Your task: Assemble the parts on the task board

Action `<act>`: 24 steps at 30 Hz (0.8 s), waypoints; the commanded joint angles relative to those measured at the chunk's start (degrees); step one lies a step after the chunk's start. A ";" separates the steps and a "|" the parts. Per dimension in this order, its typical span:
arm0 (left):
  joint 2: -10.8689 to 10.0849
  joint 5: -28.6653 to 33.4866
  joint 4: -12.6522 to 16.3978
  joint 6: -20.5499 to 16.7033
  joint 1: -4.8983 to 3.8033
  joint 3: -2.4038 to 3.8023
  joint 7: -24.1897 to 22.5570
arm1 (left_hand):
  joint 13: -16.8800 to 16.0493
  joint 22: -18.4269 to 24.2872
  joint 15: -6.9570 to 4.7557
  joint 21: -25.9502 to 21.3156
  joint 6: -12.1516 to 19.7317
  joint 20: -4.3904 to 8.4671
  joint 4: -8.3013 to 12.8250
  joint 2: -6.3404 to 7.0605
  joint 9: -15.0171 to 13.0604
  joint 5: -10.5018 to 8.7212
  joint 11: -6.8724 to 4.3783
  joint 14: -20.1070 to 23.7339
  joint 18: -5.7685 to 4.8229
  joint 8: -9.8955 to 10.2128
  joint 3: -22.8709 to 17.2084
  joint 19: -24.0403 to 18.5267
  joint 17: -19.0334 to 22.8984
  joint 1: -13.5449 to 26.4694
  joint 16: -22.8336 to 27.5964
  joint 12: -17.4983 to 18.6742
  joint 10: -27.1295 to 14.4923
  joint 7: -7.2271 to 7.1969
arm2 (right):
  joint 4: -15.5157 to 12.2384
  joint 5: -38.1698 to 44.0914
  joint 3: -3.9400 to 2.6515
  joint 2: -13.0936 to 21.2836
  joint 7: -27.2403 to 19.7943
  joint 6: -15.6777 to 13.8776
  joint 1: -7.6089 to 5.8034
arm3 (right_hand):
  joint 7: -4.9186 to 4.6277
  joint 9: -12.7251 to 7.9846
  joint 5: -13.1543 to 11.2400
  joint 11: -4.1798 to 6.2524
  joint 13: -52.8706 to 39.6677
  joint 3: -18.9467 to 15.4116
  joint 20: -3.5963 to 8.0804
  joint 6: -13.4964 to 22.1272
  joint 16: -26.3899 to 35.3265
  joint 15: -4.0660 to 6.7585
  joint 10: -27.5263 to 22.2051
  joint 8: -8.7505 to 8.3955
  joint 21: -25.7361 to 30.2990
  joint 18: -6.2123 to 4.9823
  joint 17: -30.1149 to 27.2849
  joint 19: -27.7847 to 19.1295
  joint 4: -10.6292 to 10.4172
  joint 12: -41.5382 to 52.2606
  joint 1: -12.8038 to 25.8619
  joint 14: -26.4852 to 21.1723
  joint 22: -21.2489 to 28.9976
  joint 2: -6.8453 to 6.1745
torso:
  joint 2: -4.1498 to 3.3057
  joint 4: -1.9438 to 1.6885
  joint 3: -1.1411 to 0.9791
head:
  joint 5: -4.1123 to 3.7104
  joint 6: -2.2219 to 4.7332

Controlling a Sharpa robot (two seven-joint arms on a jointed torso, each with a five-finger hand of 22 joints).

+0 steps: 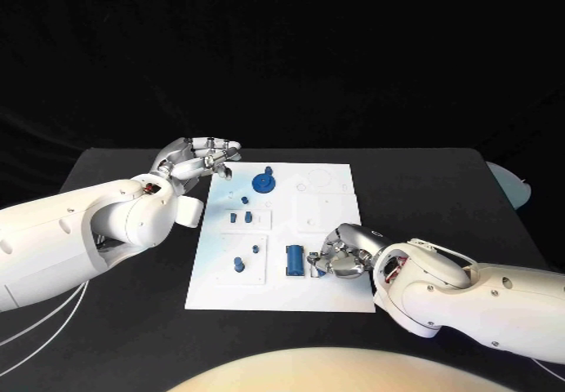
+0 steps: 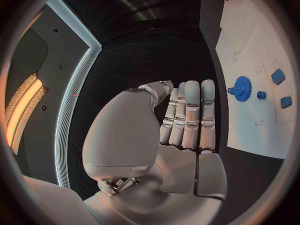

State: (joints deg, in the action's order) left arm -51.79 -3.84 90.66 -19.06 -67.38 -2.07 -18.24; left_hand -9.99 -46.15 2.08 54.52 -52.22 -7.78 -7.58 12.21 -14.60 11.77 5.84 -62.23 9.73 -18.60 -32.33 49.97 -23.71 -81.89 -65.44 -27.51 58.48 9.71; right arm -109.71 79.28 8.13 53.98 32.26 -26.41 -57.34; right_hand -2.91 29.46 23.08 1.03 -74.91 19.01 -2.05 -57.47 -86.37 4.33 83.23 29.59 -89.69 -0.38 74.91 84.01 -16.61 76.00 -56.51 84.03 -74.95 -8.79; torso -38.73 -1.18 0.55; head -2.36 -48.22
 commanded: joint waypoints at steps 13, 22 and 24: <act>-0.03 -0.15 0.19 0.95 0.09 0.03 -0.22 | -0.05 -0.07 -0.15 -0.20 0.01 0.03 0.33 -0.55 -0.05 0.11 0.01 -0.16 0.80 -0.17 -0.06 0.44 0.08 0.19 0.28 -0.33 -0.58 0.14 | 0.48 4.51 0.00 -0.19 0.93 3.88 0.05 | 0.32 -0.13 -8.49 0.48 -5.63 5.03 0.64 -0.25 -0.37 0.63 0.43 -0.13 -0.31 0.38 7.91 5.99 5.16 0.33 -12.74 4.56 -15.05 -0.64 | 0.01 -0.06 0.07 | -0.07 -0.15; -0.09 -0.15 0.16 0.91 0.09 0.03 -0.20 | -0.06 -0.07 -0.14 -0.22 0.02 0.03 0.35 -0.58 -0.06 0.11 0.02 -0.14 0.80 -0.18 -0.08 0.43 0.10 0.23 0.31 -0.40 -0.63 0.14 | 0.16 4.08 0.00 -0.27 0.37 2.92 0.05 | 0.20 -0.24 -7.96 0.37 -6.05 4.90 0.58 -0.85 -0.52 0.54 0.82 -0.02 -0.31 0.38 8.23 5.99 2.33 0.85 -10.58 4.63 -15.05 -0.41 | 0.01 -0.04 0.03 | -0.03 -0.12; -0.10 -0.15 0.17 0.91 0.09 0.03 -0.20 | -0.06 -0.07 -0.14 -0.22 0.02 0.03 0.35 -0.58 -0.06 0.11 0.02 -0.14 0.80 -0.18 -0.08 0.43 0.10 0.23 0.31 -0.40 -0.63 0.14 | 0.11 3.91 0.00 -0.27 0.23 2.60 0.05 | 0.26 -0.25 -7.64 0.40 -6.30 4.89 0.57 -1.09 -0.63 0.56 1.04 0.06 -0.31 0.38 8.46 5.99 1.13 1.17 -9.89 4.68 -15.05 -0.06 | 0.00 -0.04 0.04 | -0.02 -0.10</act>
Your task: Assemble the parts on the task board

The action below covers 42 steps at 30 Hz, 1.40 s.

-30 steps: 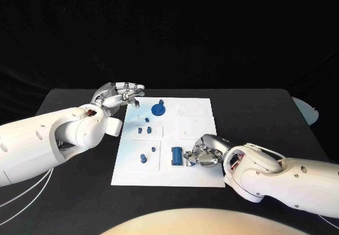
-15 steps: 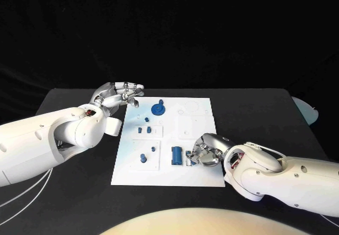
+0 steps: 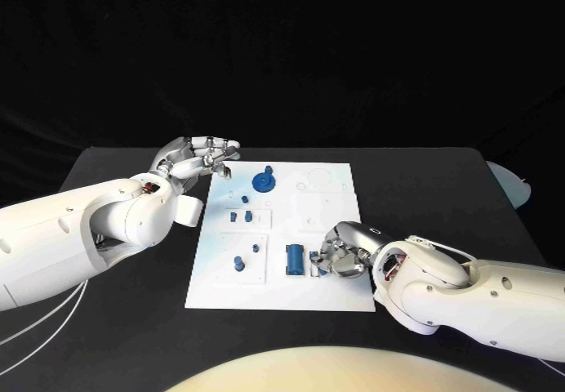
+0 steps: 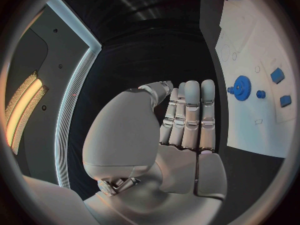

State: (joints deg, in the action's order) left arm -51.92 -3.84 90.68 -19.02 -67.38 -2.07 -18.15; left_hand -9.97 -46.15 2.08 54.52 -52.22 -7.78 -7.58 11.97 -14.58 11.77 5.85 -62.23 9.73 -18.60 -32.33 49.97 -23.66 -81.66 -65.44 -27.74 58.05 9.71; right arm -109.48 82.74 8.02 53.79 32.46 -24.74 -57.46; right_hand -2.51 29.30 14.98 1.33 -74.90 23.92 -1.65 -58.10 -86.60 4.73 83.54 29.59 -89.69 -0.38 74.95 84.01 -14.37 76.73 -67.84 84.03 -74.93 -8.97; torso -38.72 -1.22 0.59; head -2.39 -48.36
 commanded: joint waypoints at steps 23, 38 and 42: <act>-0.02 -0.15 0.25 0.93 0.08 0.04 -0.18 | -0.07 -0.07 -0.12 -0.25 -0.01 0.02 0.27 -0.43 -0.09 0.11 0.04 -0.12 0.79 -0.19 -0.08 0.43 0.06 0.13 0.32 -0.21 -0.24 0.16 | 0.60 -0.90 0.11 -0.31 -0.37 -0.50 0.09 | -0.15 -0.21 0.63 0.08 -6.84 -0.93 0.21 -1.15 -0.65 0.19 1.25 0.18 -0.31 0.38 8.92 5.99 -2.45 1.04 5.82 4.78 -15.07 1.65 | -0.04 -0.05 0.01 | -0.02 -0.13; -0.09 -0.15 0.24 0.99 0.08 0.04 -0.12 | -0.07 -0.07 -0.12 -0.25 -0.01 0.02 0.27 -0.43 -0.09 0.11 0.04 -0.12 0.79 -0.19 -0.08 0.43 0.06 0.13 0.32 -0.21 -0.24 0.16 | -0.61 -1.56 0.07 1.02 -2.73 -1.43 0.05 | -0.06 -0.25 3.47 0.16 -6.72 -2.44 0.26 -1.04 -0.58 0.26 1.14 0.15 -0.31 0.38 8.78 5.99 -2.08 0.63 6.97 4.74 -15.07 0.85 | 0.02 0.04 -0.02 | 0.15 0.01; -0.11 -0.15 0.23 0.98 0.08 0.04 -0.12 | -0.07 -0.07 -0.12 -0.25 -0.01 0.02 0.27 -0.43 -0.09 0.11 0.04 -0.12 0.79 -0.19 -0.08 0.43 0.06 0.13 0.32 -0.21 -0.24 0.16 | -1.41 -2.97 0.07 2.00 -4.18 0.04 0.06 | -0.15 -0.25 1.63 0.14 -6.23 -2.99 0.25 -0.44 -0.50 0.21 0.70 0.00 -0.31 0.38 8.62 5.99 -1.16 -0.23 4.69 4.69 -15.07 -0.84 | 0.01 0.08 0.00 | 0.15 0.00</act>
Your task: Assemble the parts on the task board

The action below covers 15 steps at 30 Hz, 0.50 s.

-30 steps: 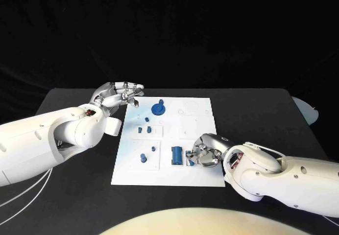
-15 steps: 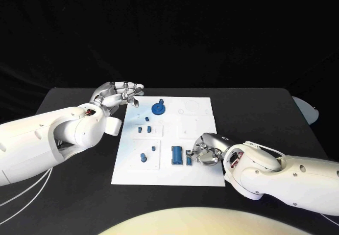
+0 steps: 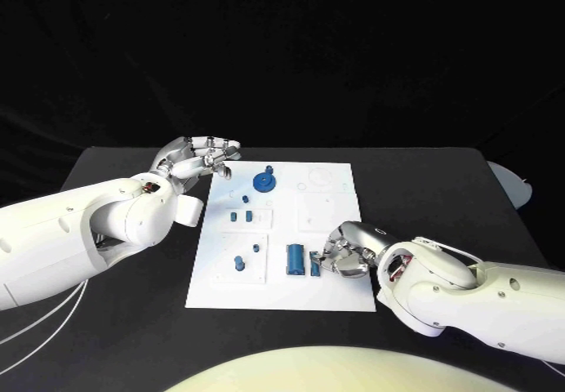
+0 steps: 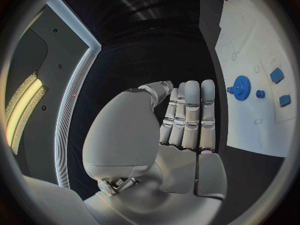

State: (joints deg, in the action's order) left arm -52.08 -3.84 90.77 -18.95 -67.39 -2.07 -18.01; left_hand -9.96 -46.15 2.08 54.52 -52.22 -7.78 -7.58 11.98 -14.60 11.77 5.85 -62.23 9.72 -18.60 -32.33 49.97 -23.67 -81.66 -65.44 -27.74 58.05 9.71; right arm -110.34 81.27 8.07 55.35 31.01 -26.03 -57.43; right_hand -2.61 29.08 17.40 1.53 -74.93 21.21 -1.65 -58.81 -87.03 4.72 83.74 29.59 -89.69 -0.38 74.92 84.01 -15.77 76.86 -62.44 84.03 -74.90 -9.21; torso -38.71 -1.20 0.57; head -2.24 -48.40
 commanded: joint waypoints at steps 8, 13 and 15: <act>0.05 -0.15 0.09 0.94 0.08 0.04 -0.27 | -0.09 -0.07 -0.12 -0.24 0.00 0.02 0.27 -0.43 -0.06 0.11 0.04 -0.12 0.80 -0.19 -0.08 0.43 0.08 0.13 0.32 -0.21 -0.24 0.16 | -1.83 -3.28 0.04 2.19 -4.34 4.56 0.24 | -0.26 -0.07 -6.59 -0.28 -5.97 -1.76 0.09 0.64 0.05 0.02 0.15 -0.10 -0.31 0.38 8.46 5.99 0.70 -0.95 -4.58 4.64 -15.10 -2.64 | 0.05 0.08 0.01 | -0.01 0.02; 0.09 -0.15 0.04 0.96 0.09 0.04 -0.27 | -0.09 -0.07 -0.12 -0.24 0.00 0.02 0.27 -0.43 -0.06 0.11 0.04 -0.12 0.80 -0.19 -0.08 0.43 0.08 0.13 0.32 -0.21 -0.24 0.16 | -1.89 -3.57 0.04 2.42 -4.32 4.80 0.40 | -0.27 -0.07 -6.84 -0.29 -6.01 -1.86 0.08 0.62 0.04 0.02 0.17 -0.10 -0.31 0.38 8.49 5.99 0.61 -0.90 -4.67 4.65 -15.10 -2.65 | 0.04 0.05 0.01 | -0.11 0.09; 0.10 -0.15 0.03 0.96 0.09 0.04 -0.27 | -0.09 -0.07 -0.12 -0.24 0.00 0.02 0.27 -0.43 -0.06 0.11 0.04 -0.12 0.80 -0.19 -0.08 0.43 0.08 0.13 0.32 -0.21 -0.24 0.16 | -1.74 -3.65 0.04 2.44 -4.22 4.74 0.45 | -0.26 -0.07 -7.05 -0.29 -6.11 -1.92 0.07 0.53 0.01 0.01 0.24 -0.06 -0.31 0.38 8.55 5.99 0.42 -0.75 -4.77 4.66 -15.10 -2.46 | 0.02 0.02 0.02 | -0.13 0.13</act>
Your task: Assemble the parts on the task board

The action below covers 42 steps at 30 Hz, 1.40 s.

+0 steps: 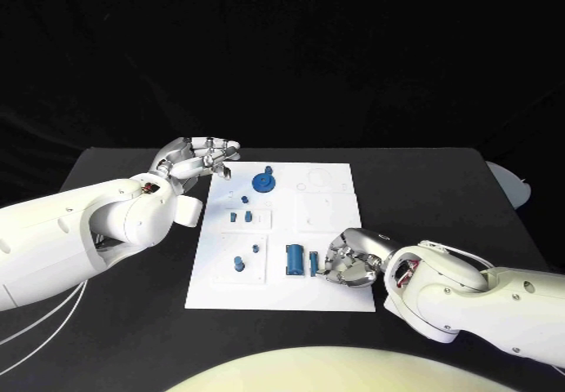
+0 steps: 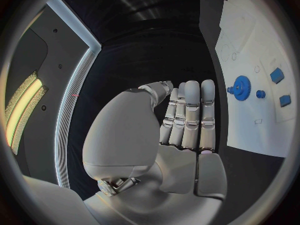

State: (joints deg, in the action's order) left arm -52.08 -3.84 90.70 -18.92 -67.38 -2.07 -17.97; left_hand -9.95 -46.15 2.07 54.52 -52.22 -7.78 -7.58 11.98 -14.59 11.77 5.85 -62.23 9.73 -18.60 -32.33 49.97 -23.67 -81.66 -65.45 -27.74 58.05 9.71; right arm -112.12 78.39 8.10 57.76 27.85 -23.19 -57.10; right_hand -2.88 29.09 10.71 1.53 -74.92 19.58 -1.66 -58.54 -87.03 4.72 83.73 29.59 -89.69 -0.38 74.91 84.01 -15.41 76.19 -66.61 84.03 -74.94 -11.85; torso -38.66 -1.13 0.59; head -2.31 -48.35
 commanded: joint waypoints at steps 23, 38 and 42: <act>-0.05 -0.16 0.27 0.88 0.09 0.03 -0.29 | -0.09 -0.07 -0.12 -0.25 -0.01 0.02 0.27 -0.43 -0.07 0.11 0.04 -0.12 0.79 -0.19 -0.08 0.43 0.08 0.13 0.32 -0.21 -0.24 0.16 | 2.86 -0.52 0.00 -2.32 0.43 0.78 0.55 | 0.28 -0.07 1.05 -0.07 -6.56 -0.79 0.14 -0.05 -0.11 0.16 0.57 0.11 -0.31 0.38 8.80 5.99 -0.61 0.48 -1.26 4.72 -15.06 1.85 | -0.14 -0.10 -0.02 | 0.14 -0.06; -0.18 -0.19 0.34 0.83 0.09 0.03 -0.21 | -0.10 -0.07 -0.13 -0.30 -0.03 0.02 0.30 -0.56 -0.10 0.12 0.00 -0.10 0.79 -0.24 -0.15 0.42 0.11 0.16 0.35 -0.32 -0.33 0.11 | 3.24 -0.35 -0.01 -2.75 0.48 1.42 0.56 | 0.37 -0.07 0.68 0.03 -6.59 -0.65 0.23 0.03 -0.09 0.25 0.56 0.12 -0.31 0.38 8.79 5.99 0.02 0.46 -3.26 4.72 -15.06 1.61 | -0.04 -0.07 0.01 | 0.39 -0.23; -0.19 -0.19 0.33 0.84 0.09 0.03 -0.19 | -0.10 -0.07 -0.13 -0.30 -0.03 0.02 0.30 -0.56 -0.10 0.12 0.00 -0.10 0.79 -0.24 -0.15 0.42 0.11 0.16 0.35 -0.32 -0.33 0.11 | 2.90 -0.63 -0.01 -2.68 0.08 0.93 0.55 | 0.26 -0.09 0.56 -0.05 -6.64 -0.86 0.23 -0.02 -0.10 0.23 0.59 0.12 -0.31 0.38 8.80 5.99 -0.44 0.52 -2.94 4.72 -15.06 1.67 | -0.07 -0.09 -0.01 | 0.38 -0.21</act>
State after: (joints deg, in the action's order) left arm -52.32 -3.85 90.87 -18.91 -67.38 -2.08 -17.89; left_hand -9.99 -46.15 2.08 54.52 -52.22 -7.78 -7.58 11.98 -14.63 11.77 5.85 -62.23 9.73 -18.60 -32.33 49.97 -23.62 -81.66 -65.44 -27.74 58.05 9.71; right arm -109.20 77.57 8.09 55.05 27.71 -22.48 -56.60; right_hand -2.88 29.04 11.64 1.53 -74.91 18.81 -1.66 -58.54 -87.02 4.72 83.73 29.59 -89.69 -0.39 74.95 84.01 -15.71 76.49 -69.33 84.03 -74.91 -10.04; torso -38.72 -1.21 0.59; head -1.93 -48.58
